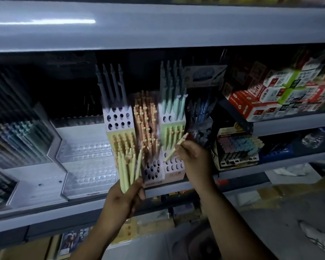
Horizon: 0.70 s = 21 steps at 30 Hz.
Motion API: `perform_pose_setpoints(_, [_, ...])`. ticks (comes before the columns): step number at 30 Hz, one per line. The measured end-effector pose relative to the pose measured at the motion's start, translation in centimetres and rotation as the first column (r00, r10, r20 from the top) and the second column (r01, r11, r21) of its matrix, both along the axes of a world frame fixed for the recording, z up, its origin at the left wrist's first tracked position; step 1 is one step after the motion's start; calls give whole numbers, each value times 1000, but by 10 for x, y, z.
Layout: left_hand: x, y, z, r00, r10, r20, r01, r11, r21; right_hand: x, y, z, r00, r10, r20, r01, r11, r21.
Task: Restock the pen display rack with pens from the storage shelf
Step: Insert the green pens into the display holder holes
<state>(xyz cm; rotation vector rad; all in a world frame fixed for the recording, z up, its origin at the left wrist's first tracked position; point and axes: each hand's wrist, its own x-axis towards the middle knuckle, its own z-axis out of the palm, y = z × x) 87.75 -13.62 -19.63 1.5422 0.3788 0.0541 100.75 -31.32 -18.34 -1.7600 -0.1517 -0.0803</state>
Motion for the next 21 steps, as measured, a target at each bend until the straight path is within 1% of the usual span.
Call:
perform_pose_setpoints(1, [4, 1, 1, 1000, 16, 9, -16, 1000, 15, 7, 1, -5, 1000, -5, 12, 5, 1000, -30])
perform_pose_setpoints(4, [13, 0, 3, 996, 86, 26, -86, 996, -5, 25, 3, -17, 1000, 9, 28, -7, 997, -77])
perform_pose_setpoints(7, [20, -8, 4, 991, 132, 25, -131, 991, -43, 38, 5, -30, 996, 56, 75, -41, 980, -194])
perform_pose_setpoints(13, [26, -22, 6, 996, 64, 54, -63, 998, -17, 43, 4, -44, 987, 112, 115, -72, 950, -305])
perform_pose_setpoints(17, [30, -23, 9, 998, -9, 55, 8, 1000, 10, 50, 10, -42, 965, 149, 215, -57, 921, -385])
perform_pose_setpoints(19, [33, -19, 9, 999, -12, 40, 12, 1000, -9, 55, 14, -43, 962, 165, 217, -59, 903, -427])
perform_pose_setpoints(21, [35, -15, 9, 999, 13, 47, -12, 1000, -10, 57, 16, -46, 964, 193, 183, -86, 877, -473])
